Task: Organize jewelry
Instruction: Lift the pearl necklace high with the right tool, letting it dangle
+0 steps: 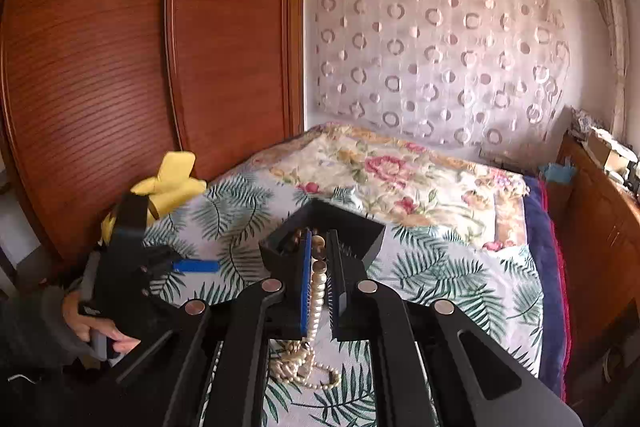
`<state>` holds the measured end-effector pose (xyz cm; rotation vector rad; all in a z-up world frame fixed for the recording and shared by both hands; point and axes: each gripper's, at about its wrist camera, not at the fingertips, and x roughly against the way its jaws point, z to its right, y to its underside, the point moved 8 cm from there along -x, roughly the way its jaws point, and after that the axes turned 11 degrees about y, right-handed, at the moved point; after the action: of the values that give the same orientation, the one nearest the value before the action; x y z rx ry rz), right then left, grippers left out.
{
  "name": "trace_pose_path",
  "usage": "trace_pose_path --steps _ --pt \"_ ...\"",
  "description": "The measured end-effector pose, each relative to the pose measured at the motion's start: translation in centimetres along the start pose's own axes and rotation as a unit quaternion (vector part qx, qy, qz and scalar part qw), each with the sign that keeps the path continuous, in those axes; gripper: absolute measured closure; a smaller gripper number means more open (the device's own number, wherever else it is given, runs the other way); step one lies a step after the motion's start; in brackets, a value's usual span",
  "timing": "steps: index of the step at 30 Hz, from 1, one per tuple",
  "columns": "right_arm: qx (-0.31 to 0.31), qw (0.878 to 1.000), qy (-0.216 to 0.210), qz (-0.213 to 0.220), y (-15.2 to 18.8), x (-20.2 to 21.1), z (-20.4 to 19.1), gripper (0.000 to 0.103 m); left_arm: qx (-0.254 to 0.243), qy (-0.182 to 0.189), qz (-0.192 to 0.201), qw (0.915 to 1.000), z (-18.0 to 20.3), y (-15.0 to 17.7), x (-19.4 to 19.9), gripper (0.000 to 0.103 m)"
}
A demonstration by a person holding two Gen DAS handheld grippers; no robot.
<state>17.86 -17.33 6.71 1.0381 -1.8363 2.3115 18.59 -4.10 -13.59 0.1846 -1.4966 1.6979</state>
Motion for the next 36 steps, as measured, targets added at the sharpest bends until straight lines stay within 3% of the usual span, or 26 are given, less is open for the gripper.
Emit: trace_pose_path --steps 15,16,18,22,24,27,35,36 --pt "-0.003 0.998 0.046 0.048 -3.9 3.8 3.6 0.095 -0.015 0.022 -0.024 0.9994 2.2 0.4 -1.6 0.022" --pt "-0.004 0.998 0.048 0.046 -3.7 3.7 3.9 0.095 -0.017 0.026 -0.027 0.9992 2.5 0.5 -1.8 0.026" --pt "-0.008 0.998 0.055 0.038 -2.9 3.2 4.6 0.095 -0.02 0.038 -0.041 0.9982 3.3 0.8 -2.5 0.041" --pt "-0.018 0.998 0.062 0.022 -1.1 2.2 5.6 0.095 -0.024 0.071 -0.061 0.9953 5.5 1.8 -3.3 0.055" --pt "-0.02 0.998 0.066 0.017 -0.4 1.8 5.8 0.095 -0.028 0.084 -0.069 0.9937 6.6 2.3 -3.5 0.068" --pt "-0.026 0.997 0.068 0.009 0.7 1.2 6.1 0.095 -0.036 0.089 -0.08 0.9921 7.6 2.7 -4.2 0.08" --pt "-0.039 0.997 0.072 -0.003 2.6 0.6 7.3 0.095 -0.055 0.078 -0.099 0.9905 8.9 3.1 -6.3 0.085" --pt "-0.039 0.997 0.072 -0.004 2.7 0.5 7.3 0.095 -0.056 0.075 -0.099 0.9907 8.9 3.0 -6.3 0.091"
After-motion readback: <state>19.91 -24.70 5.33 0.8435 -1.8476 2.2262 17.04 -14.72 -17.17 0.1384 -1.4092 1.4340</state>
